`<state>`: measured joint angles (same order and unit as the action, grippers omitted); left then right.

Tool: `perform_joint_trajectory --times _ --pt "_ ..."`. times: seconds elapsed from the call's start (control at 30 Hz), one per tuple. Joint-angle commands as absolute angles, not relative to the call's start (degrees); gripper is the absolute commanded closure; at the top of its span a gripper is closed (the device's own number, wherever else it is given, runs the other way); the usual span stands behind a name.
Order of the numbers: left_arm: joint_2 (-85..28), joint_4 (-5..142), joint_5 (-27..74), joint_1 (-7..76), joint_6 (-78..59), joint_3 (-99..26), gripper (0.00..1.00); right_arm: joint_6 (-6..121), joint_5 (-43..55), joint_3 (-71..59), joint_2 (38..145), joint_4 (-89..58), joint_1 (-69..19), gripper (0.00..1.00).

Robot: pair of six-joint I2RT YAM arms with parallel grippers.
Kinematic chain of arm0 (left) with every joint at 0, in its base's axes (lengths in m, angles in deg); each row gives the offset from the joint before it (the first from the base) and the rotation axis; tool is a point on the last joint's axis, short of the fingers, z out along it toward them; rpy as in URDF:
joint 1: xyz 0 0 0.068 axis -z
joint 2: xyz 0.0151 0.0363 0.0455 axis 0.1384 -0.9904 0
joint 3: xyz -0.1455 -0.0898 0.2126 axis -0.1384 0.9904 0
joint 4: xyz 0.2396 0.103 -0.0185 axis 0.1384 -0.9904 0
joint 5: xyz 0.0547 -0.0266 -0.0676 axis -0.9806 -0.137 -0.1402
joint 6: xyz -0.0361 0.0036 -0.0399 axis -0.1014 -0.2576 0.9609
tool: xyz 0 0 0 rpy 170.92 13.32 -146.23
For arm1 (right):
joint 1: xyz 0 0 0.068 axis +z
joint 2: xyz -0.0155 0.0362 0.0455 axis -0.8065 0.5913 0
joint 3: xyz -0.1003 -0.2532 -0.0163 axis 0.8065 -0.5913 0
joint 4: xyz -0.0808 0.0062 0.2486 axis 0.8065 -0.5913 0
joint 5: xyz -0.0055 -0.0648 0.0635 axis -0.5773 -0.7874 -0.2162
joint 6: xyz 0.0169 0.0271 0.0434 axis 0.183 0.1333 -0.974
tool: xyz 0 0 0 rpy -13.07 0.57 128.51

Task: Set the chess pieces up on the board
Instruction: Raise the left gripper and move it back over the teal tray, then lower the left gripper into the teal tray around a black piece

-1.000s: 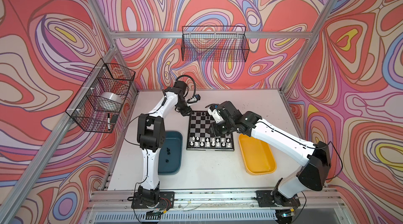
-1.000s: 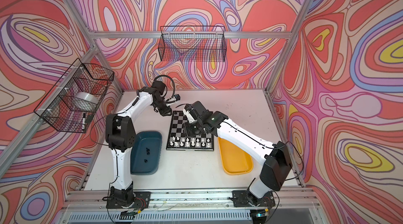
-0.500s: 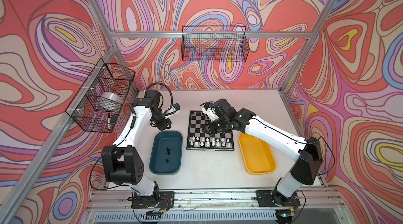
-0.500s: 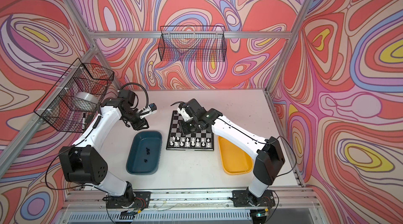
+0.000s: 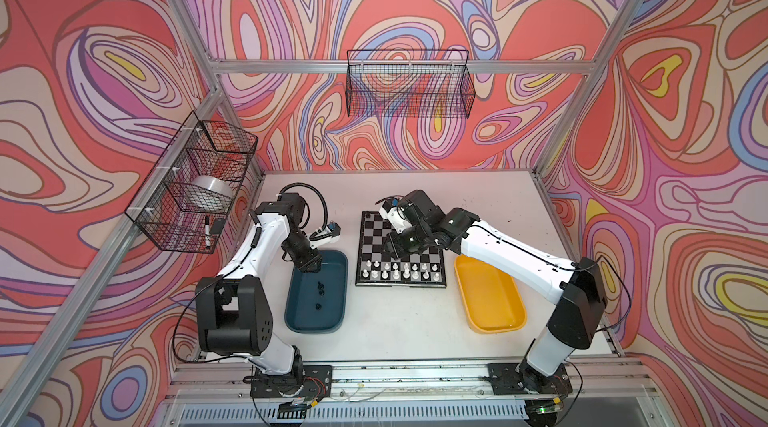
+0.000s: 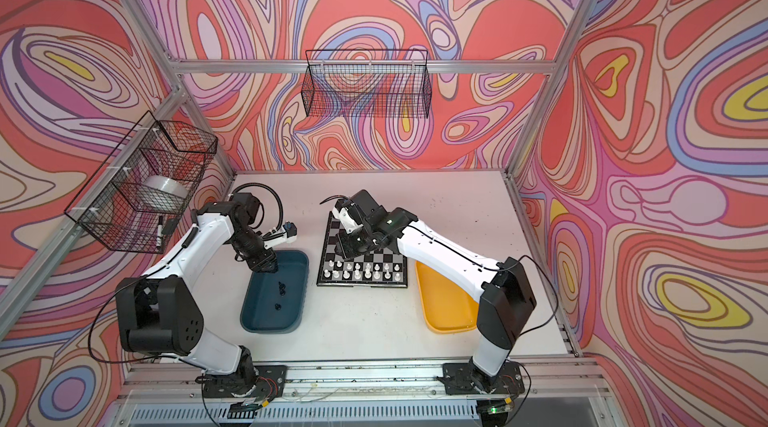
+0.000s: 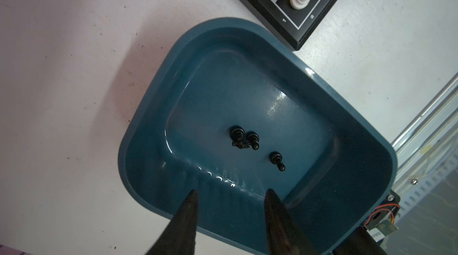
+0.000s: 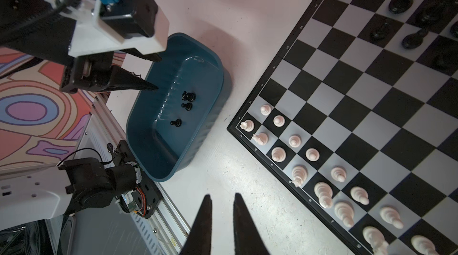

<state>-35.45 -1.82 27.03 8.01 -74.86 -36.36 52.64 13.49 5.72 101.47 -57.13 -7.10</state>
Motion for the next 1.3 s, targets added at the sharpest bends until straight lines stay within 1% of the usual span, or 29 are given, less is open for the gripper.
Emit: perform_joint_trajectory --times 0.0,0.17,0.27,0.63,0.8,1.17,1.27 --pt "-34.1 -3.1 28.5 7.8 -64.2 -35.7 0.54 51.5 12.5 4.6 99.8 -55.4 -6.6 0.83" --pt "-34.9 -2.4 27.1 7.8 -52.8 -35.7 0.54 51.9 12.9 5.5 101.2 -55.9 -6.4 0.83" --pt "-34.9 -2.3 28.1 7.8 -46.6 -35.1 0.54 51.9 12.7 5.4 101.3 -55.6 -6.2 0.83" --pt "-30.8 6.1 27.6 7.8 -29.2 -29.2 0.57 51.1 12.2 3.9 101.0 -54.1 -5.6 0.83" --pt "-31.1 8.0 28.2 7.8 -21.2 -26.1 0.58 50.9 12.2 3.9 101.4 -53.8 -5.2 0.83" --pt "-33.0 10.2 25.6 8.0 -16.5 -24.5 0.61 51.1 11.8 2.7 100.8 -53.2 -4.7 0.83" --pt "-33.4 12.1 25.4 8.0 -13.1 -23.8 0.62 50.8 11.6 2.0 100.3 -53.0 -4.6 0.83"
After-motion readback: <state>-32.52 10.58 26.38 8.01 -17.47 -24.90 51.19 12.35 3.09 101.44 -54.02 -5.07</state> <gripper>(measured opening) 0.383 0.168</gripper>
